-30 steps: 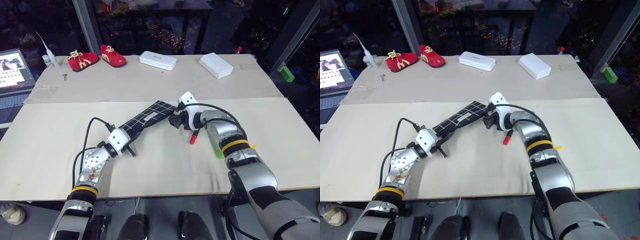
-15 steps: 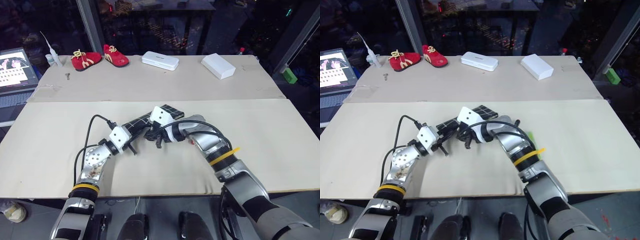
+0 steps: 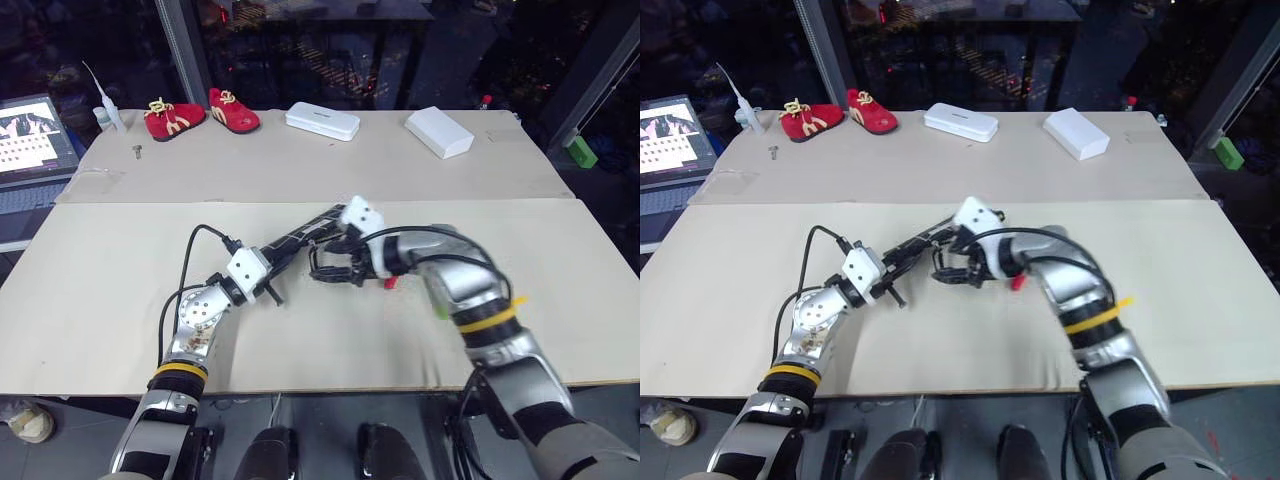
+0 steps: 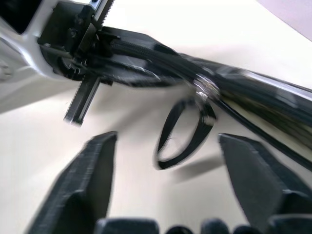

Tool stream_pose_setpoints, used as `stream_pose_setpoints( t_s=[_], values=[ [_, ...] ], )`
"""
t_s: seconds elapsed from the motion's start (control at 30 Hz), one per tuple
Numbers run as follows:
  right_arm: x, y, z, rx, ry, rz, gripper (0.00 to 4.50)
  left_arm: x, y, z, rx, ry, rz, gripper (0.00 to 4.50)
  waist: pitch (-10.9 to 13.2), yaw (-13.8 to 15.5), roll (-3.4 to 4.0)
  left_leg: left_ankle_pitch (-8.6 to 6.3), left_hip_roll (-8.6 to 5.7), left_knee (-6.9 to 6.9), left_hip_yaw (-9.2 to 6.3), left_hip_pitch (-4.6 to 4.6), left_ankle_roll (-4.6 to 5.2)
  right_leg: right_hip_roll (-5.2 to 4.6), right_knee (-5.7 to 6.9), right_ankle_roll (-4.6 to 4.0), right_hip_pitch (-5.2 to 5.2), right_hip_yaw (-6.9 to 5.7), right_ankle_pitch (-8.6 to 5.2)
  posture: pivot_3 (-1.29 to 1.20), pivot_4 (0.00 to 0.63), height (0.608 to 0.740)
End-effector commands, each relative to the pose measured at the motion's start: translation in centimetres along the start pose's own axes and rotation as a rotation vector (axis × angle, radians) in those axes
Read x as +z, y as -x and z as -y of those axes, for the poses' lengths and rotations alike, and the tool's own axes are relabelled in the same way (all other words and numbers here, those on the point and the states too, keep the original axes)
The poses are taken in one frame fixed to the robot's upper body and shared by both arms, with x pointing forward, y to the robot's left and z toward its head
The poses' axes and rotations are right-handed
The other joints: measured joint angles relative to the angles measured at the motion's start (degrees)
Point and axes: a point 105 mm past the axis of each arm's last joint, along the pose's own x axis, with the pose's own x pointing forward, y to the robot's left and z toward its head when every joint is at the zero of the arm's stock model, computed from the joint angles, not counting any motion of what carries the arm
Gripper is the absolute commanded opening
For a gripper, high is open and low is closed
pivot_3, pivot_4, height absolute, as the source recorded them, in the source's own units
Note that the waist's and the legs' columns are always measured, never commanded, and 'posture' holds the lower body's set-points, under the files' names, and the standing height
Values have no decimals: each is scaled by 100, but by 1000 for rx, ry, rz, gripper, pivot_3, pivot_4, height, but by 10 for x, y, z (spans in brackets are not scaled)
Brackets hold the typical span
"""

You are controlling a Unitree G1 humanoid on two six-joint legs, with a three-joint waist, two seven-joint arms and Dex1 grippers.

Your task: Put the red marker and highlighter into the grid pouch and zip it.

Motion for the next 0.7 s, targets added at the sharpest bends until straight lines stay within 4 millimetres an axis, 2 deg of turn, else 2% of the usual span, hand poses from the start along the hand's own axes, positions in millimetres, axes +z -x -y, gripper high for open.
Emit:
stream_pose_setpoints(
  t_s=[0.03,0.1,0.27,0.33,0.53,0.7],
  values=[
    [22,48,-14,6,43,97,3596,12,1,-6,33,-14,42,0,0,6,-1,0,1,0,-1,0,1,0,0,0,0,0,0,0,150,740],
    [17,67,-5,-87,48,87,3596,12,2,-7,40,-12,41,0,1,29,-1,-1,1,0,-1,0,1,0,-4,0,2,0,0,0,150,740],
    [-9,123,50,-545,-28,-8,3596,10,6,-7,60,-1,38,0,2,39,-4,0,1,1,7,26,0,-5,-17,-1,18,9,0,0,150,740],
    [-24,136,57,-639,-82,-44,3596,10,6,-7,60,1,37,0,2,57,-4,1,1,1,9,29,-1,-4,-13,-1,15,11,-1,0,150,740],
    [-64,139,55,-722,-204,-134,3596,9,3,-6,56,9,37,0,2,82,-4,1,1,1,12,20,-1,-3,-15,-2,10,13,0,0,150,740],
    [-76,133,56,-746,-286,-123,3596,8,0,-6,57,23,43,0,2,94,-4,1,-1,2,12,25,0,-5,-15,-1,14,15,0,0,150,740]
  ],
)
